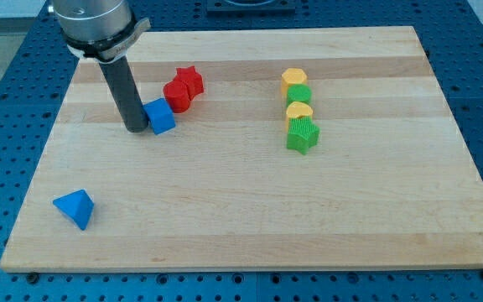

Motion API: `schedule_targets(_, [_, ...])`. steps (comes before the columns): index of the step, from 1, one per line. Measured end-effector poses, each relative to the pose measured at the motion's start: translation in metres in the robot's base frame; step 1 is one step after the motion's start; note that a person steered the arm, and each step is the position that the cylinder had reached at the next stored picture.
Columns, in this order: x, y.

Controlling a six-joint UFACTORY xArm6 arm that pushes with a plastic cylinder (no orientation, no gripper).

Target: Push the blue cube into the red circle

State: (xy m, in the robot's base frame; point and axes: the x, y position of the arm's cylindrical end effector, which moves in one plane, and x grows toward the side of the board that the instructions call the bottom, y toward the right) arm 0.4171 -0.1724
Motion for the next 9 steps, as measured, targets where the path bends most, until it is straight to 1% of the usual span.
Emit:
schedule_targets(2, [0.015, 0.009])
schedule_targets(5, [0.015, 0.01])
schedule_targets(7, [0.004, 0.01])
schedule_targets(9, [0.004, 0.027])
